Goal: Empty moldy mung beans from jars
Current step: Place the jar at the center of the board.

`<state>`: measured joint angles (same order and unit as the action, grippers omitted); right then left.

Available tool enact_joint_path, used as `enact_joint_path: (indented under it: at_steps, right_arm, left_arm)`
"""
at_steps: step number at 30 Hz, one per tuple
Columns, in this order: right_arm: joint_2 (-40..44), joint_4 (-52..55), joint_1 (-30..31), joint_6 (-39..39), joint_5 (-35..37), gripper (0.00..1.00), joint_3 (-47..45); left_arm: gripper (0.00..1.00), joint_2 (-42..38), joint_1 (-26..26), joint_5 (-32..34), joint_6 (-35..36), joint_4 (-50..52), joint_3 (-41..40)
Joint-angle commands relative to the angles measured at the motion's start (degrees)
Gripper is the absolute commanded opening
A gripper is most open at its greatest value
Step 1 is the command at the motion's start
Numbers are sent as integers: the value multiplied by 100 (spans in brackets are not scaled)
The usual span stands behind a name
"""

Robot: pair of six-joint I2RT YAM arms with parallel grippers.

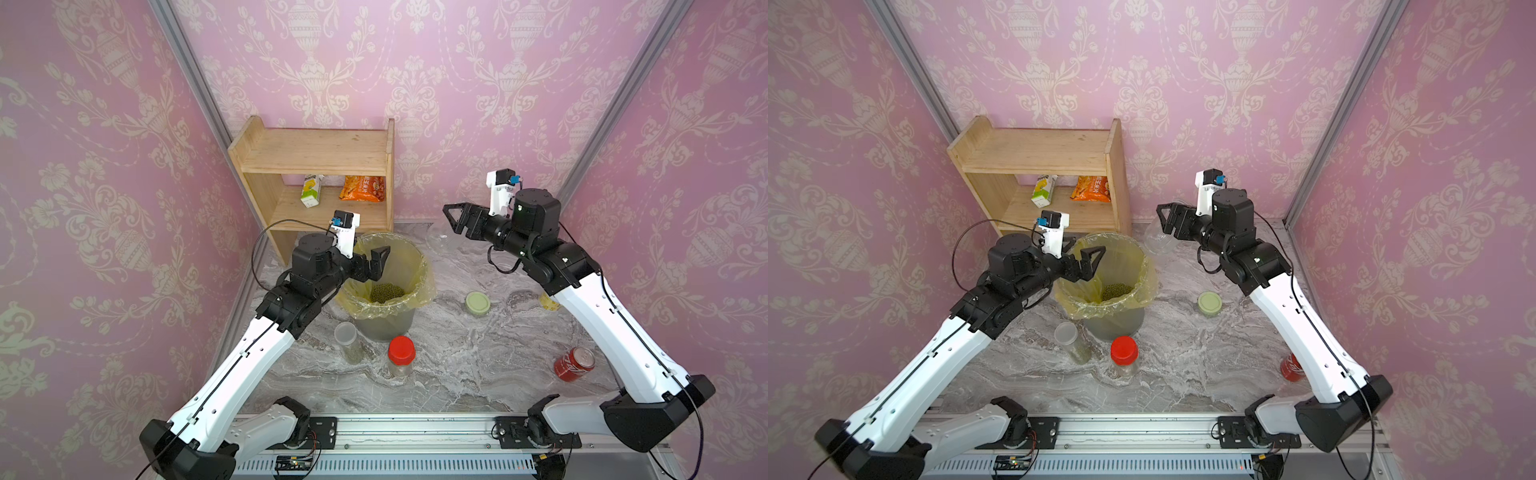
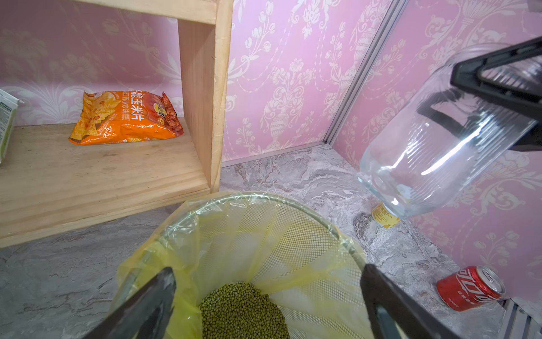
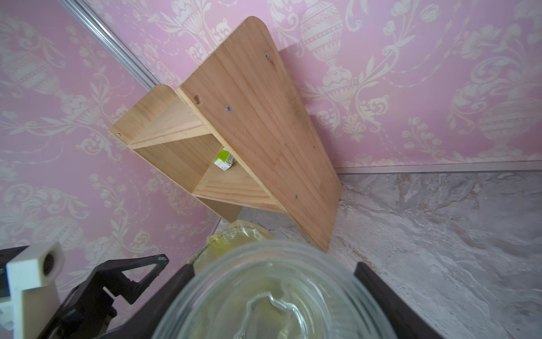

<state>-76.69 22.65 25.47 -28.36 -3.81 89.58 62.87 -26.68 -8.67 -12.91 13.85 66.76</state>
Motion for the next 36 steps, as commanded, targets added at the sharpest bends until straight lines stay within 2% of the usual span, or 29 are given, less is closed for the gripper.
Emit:
enact_joint_path:
  at_steps: [1, 12, 21, 33, 36]
  right_arm:
    - [278, -79, -35, 337, 604, 46, -277]
    - [652, -298, -71, 359, 1421, 46, -1590]
    - [460, -1335, -101, 226, 1492, 45, -2990]
    - [-778, -2302, -111, 564, 2449, 42, -3128]
    - [-1151, -2495, -125, 582, 2658, 45, -3091]
  left_arm:
    - [99, -12, 57, -144, -131, -218, -110]
    - [99, -53, 57, -233, -143, -286, -153]
    - [99, -101, 58, -703, -572, -497, -227]
    - [99, -440, 59, -729, -722, -445, -484]
    - [99, -459, 66, -741, -722, -415, -524]
